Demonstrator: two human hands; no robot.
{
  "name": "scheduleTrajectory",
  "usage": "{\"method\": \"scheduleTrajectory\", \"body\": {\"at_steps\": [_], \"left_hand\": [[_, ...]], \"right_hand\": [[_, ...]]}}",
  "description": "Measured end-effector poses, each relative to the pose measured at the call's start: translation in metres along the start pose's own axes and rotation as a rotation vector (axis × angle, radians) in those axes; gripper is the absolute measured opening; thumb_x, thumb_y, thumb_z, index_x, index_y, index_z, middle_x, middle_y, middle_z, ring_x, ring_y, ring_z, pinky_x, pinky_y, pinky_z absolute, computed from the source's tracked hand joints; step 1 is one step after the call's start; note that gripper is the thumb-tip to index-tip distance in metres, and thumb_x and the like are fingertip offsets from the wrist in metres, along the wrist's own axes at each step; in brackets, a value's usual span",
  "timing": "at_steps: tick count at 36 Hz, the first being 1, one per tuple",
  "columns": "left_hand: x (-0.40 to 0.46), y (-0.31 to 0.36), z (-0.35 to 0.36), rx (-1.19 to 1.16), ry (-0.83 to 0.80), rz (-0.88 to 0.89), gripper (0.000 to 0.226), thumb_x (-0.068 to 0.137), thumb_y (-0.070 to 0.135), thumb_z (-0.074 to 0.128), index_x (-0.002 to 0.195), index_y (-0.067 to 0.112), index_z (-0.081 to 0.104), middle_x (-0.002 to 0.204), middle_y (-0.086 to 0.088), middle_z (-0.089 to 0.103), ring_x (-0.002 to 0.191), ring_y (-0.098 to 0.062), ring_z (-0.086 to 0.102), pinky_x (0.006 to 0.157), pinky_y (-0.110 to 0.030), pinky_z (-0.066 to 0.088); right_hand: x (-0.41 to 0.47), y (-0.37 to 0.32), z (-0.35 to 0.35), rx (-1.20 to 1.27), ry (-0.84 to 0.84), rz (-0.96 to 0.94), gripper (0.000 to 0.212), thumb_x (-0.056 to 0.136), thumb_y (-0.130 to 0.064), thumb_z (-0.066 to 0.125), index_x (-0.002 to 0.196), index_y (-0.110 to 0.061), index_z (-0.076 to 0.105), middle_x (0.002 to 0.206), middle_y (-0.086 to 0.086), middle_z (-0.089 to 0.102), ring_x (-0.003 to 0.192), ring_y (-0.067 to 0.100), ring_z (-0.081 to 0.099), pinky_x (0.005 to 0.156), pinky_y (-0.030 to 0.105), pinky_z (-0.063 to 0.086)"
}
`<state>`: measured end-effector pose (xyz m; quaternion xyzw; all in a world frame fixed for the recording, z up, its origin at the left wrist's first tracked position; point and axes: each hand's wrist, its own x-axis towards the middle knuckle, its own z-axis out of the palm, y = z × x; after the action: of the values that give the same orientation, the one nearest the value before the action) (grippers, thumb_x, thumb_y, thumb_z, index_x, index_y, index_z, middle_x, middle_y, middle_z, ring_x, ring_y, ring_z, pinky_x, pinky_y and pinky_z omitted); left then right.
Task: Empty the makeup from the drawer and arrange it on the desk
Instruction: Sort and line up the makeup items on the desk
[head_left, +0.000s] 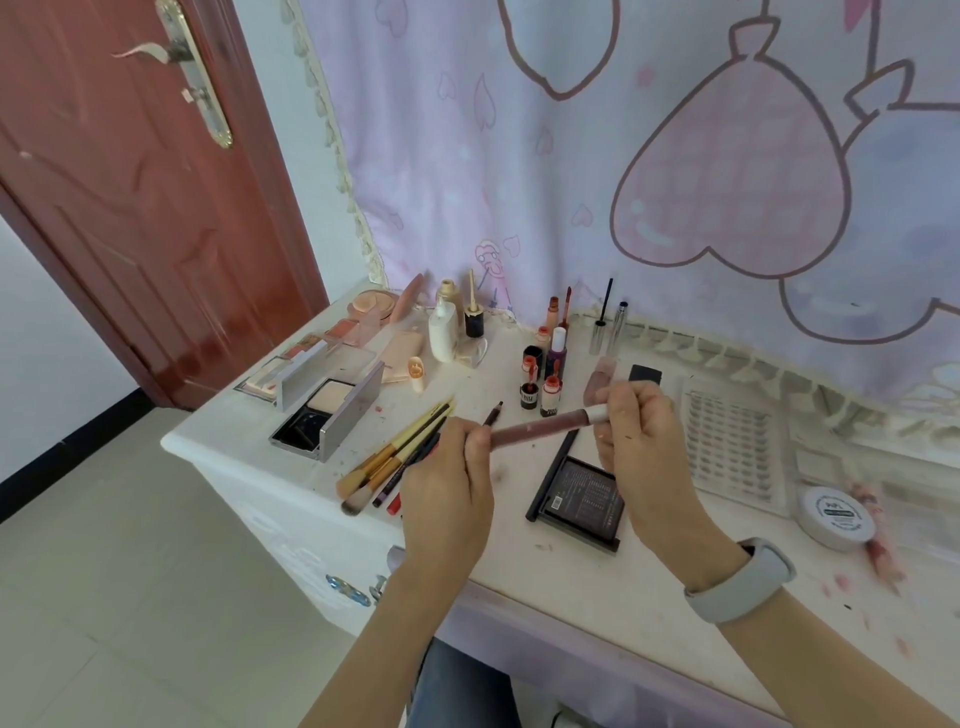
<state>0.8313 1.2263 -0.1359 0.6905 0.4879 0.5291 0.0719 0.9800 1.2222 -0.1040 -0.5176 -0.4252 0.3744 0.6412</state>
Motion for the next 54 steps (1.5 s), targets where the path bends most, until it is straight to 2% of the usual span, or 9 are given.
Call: {"method": "scheduleTrajectory", "body": {"at_steps": [8,12,15,23,27,35,41,48,54], "left_hand": [[-0.004,-0.009,-0.004,-0.315,-0.053,-0.347,0.062,0.086,0.058,0.025,0.041,0.022,0.047,0.040,-0.006,0.051,0.041,-0.013,0.050,0.052,-0.018,0.043],[-0.005,-0.014,-0.007,-0.273,-0.061,-0.306,0.059,0.084,0.059,0.025,0.043,0.023,0.045,0.038,-0.004,0.050,0.038,-0.008,0.046,0.047,-0.013,0.037],[-0.008,-0.014,-0.006,-0.233,-0.092,-0.272,0.057,0.083,0.060,0.026,0.044,0.024,0.045,0.035,0.004,0.044,0.037,-0.007,0.045,0.045,-0.012,0.036],[-0.010,-0.019,-0.007,-0.294,-0.088,-0.375,0.060,0.085,0.055,0.028,0.043,0.017,0.047,0.037,-0.002,0.049,0.037,-0.008,0.046,0.048,-0.016,0.040],[-0.011,-0.019,-0.009,-0.270,-0.139,-0.373,0.062,0.082,0.060,0.024,0.043,0.017,0.047,0.038,-0.002,0.049,0.037,-0.008,0.047,0.047,-0.017,0.040],[-0.016,-0.021,-0.013,-0.272,-0.160,-0.437,0.059,0.096,0.038,0.033,0.046,0.012,0.050,0.040,-0.004,0.052,0.039,-0.010,0.050,0.052,-0.022,0.047],[-0.017,-0.017,-0.016,-0.332,-0.177,-0.487,0.055,0.094,0.041,0.033,0.051,0.013,0.051,0.039,0.000,0.050,0.040,-0.011,0.050,0.049,-0.022,0.047],[-0.021,-0.018,-0.021,-0.350,-0.540,-0.328,0.016,0.094,0.027,0.044,0.093,0.036,0.057,0.060,0.014,0.058,0.048,-0.001,0.051,0.048,-0.013,0.041],[-0.022,-0.029,-0.032,-0.218,-0.511,-0.286,0.023,0.094,0.017,0.049,0.093,0.040,0.054,0.063,0.018,0.058,0.054,-0.003,0.050,0.051,-0.023,0.044]], "right_hand": [[0.007,-0.015,-0.022,-0.139,-0.305,-0.102,0.032,0.094,0.007,0.035,0.101,-0.016,0.056,0.080,0.004,0.055,0.045,0.005,0.040,0.041,0.016,0.031],[0.009,-0.014,-0.028,-0.309,-0.368,0.033,0.039,0.100,-0.027,0.032,0.093,-0.008,0.066,0.049,-0.001,0.058,0.034,0.009,0.037,0.035,0.015,0.029],[0.008,-0.010,-0.026,-0.309,-0.287,0.034,0.037,0.100,-0.022,0.036,0.082,-0.008,0.065,0.038,-0.007,0.042,0.032,0.003,0.031,0.035,0.011,0.026],[0.008,-0.009,-0.038,-0.159,-0.474,0.047,0.037,0.093,0.006,0.039,0.103,-0.019,0.064,0.074,-0.011,0.056,0.053,0.006,0.039,0.044,0.017,0.032],[0.009,-0.005,-0.032,-0.325,-0.448,0.123,0.033,0.096,-0.033,0.041,0.095,-0.014,0.068,0.055,0.002,0.059,0.040,0.008,0.039,0.038,0.014,0.030],[0.009,-0.001,-0.037,-0.183,-0.315,0.038,0.031,0.090,0.007,0.041,0.086,-0.014,0.064,0.051,-0.008,0.042,0.047,0.010,0.030,0.042,0.017,0.026],[0.009,0.002,-0.037,-0.348,-0.417,0.091,0.028,0.097,-0.025,0.040,0.093,-0.013,0.065,0.043,-0.009,0.044,0.036,0.005,0.031,0.037,0.013,0.027],[0.010,0.003,-0.038,-0.172,-0.303,0.212,0.024,0.096,-0.002,0.039,0.090,-0.009,0.061,0.043,-0.013,0.037,0.037,0.001,0.028,0.035,0.011,0.025],[0.026,-0.003,-0.048,-0.147,0.000,0.131,0.028,0.088,0.003,0.040,0.069,-0.008,0.058,0.038,-0.013,0.045,0.033,0.000,0.030,0.034,0.010,0.025]]}}
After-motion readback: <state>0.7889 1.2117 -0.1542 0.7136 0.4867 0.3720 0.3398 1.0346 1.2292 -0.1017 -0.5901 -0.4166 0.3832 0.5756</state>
